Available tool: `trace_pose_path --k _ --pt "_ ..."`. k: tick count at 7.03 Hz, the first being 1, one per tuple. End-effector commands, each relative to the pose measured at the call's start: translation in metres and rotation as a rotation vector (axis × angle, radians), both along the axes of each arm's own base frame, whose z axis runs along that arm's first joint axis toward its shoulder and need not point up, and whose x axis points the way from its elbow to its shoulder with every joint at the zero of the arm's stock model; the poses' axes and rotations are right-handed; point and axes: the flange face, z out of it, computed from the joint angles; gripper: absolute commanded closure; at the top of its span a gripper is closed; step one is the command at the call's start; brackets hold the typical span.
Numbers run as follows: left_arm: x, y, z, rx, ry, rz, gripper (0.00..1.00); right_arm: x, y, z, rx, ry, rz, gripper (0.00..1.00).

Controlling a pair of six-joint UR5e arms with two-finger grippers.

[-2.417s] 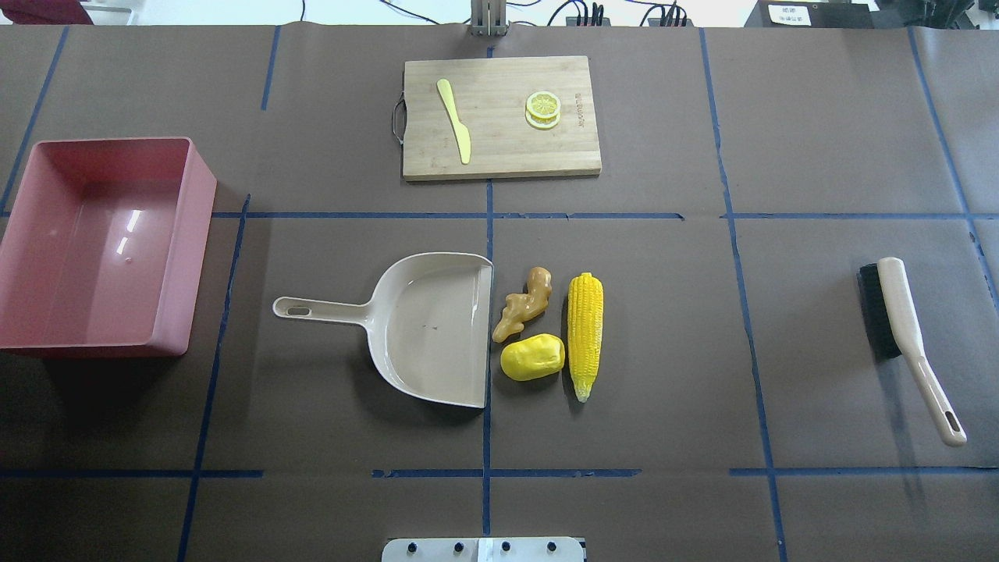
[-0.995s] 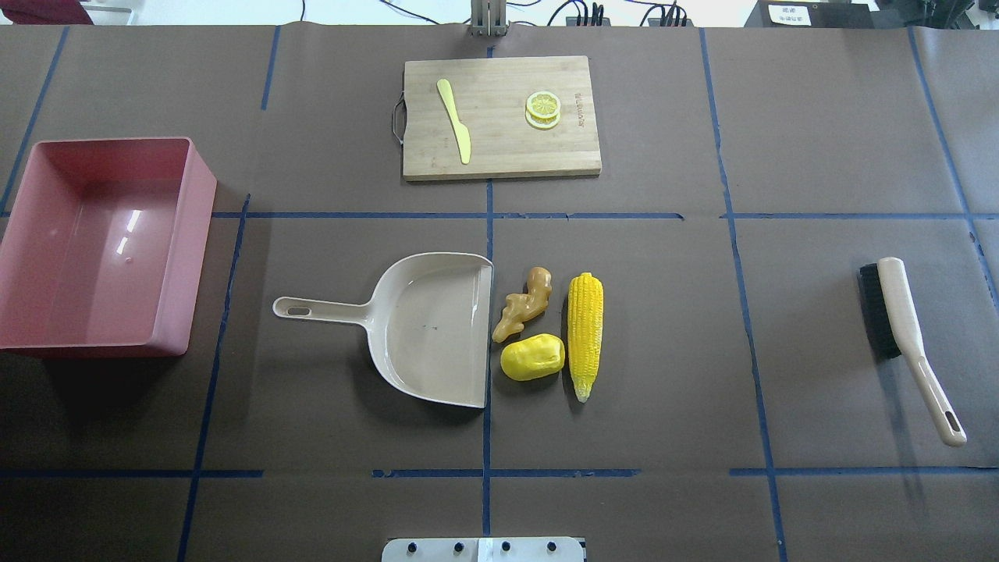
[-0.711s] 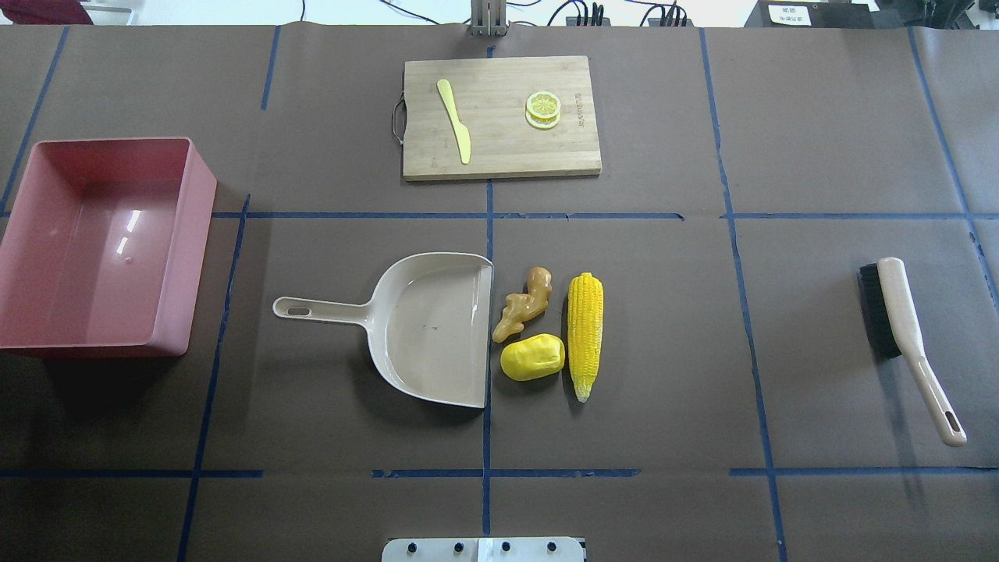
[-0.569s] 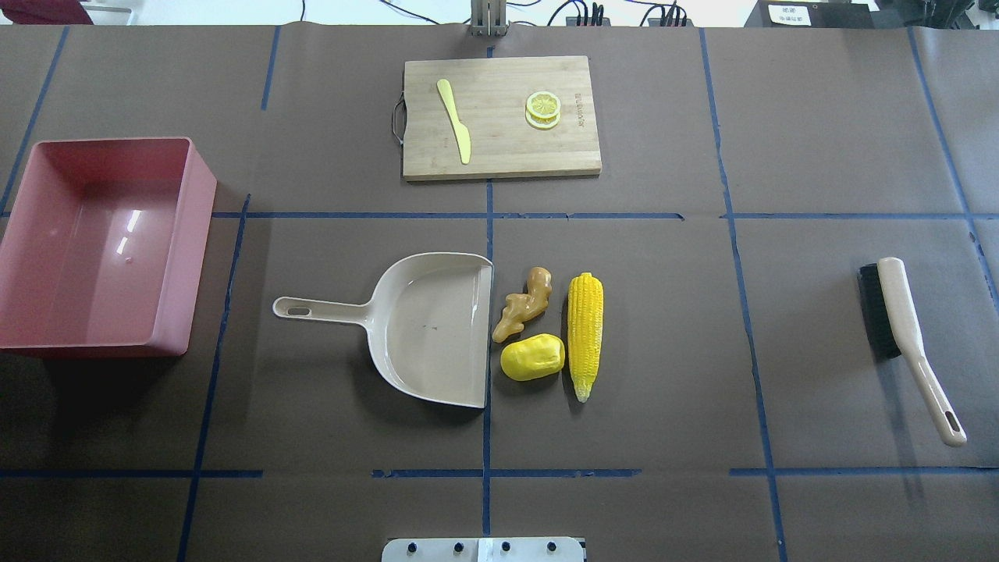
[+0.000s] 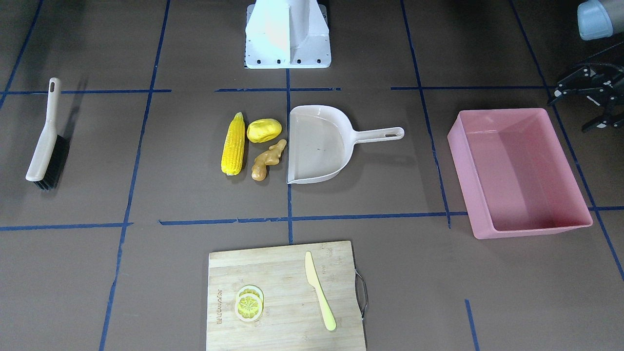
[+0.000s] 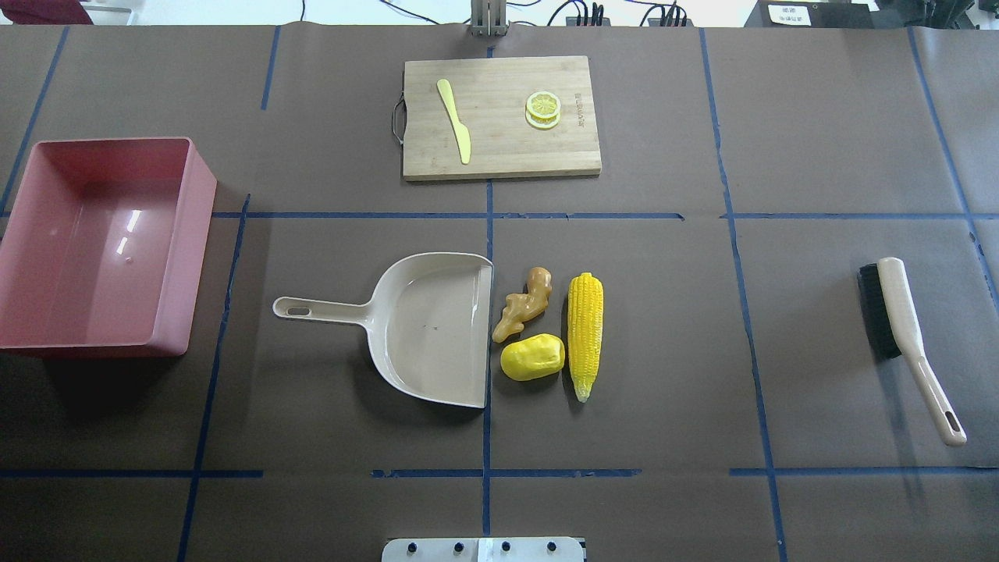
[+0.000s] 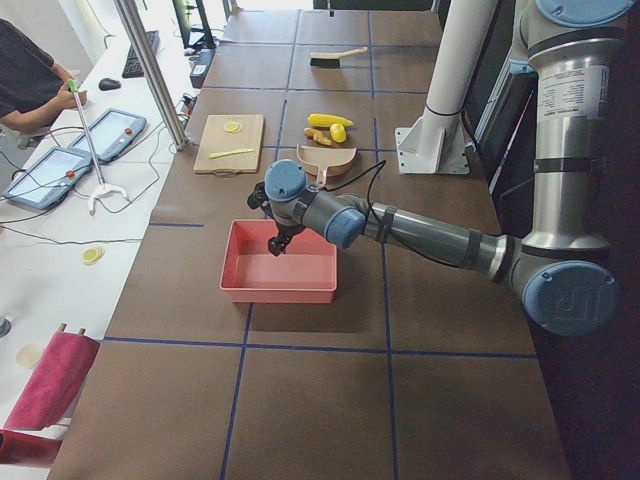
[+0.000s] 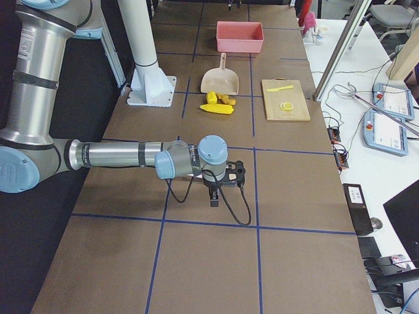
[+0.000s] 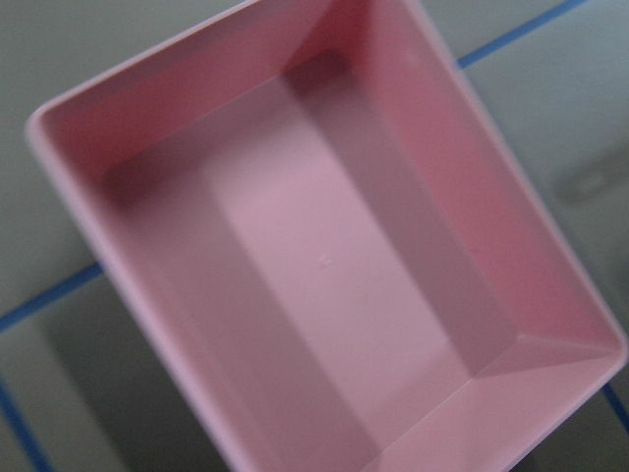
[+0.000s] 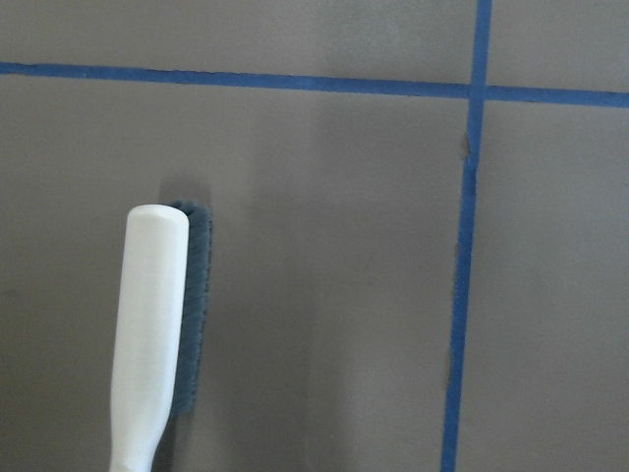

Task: Sweep and dump trash into bin
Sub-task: 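Reach the left gripper to the dustpan handle while the right gripper reaches for the brush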

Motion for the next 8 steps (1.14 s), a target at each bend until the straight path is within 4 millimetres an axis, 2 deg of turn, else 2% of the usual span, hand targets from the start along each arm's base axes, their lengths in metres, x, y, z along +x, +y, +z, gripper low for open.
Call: trace_pose_path --k 1,2,3,5,6,7,8 --pt "0.043 -0.012 -0.055 0.046 0.042 0.040 0.00 -0.027 0.011 -0.011 -0.008 -0.047 0.057 0.01" --pt "0.064 -0.011 -0.066 0.061 0.050 0.075 0.00 -0.040 0.017 -0.014 0.022 -0.063 0.032 0.01" --pt "0.087 -0.015 -0.086 0.107 0.046 0.094 0.00 -0.047 0.020 -0.019 0.011 -0.066 0.031 0.01" --pt "0.151 -0.010 -0.120 0.215 0.002 0.134 0.00 -0.065 0.028 -0.026 -0.035 -0.059 0.034 0.01" --pt "0.178 -0.002 -0.130 0.238 -0.005 0.163 0.00 -0.085 0.033 -0.037 -0.087 -0.053 0.050 0.00" --pt "0.193 0.002 -0.135 0.244 0.000 0.188 0.00 -0.104 0.039 -0.044 -0.123 -0.026 0.072 0.00" --pt "0.215 0.009 -0.140 0.250 0.007 0.226 0.00 -0.132 0.045 -0.052 -0.123 0.021 0.082 0.01"
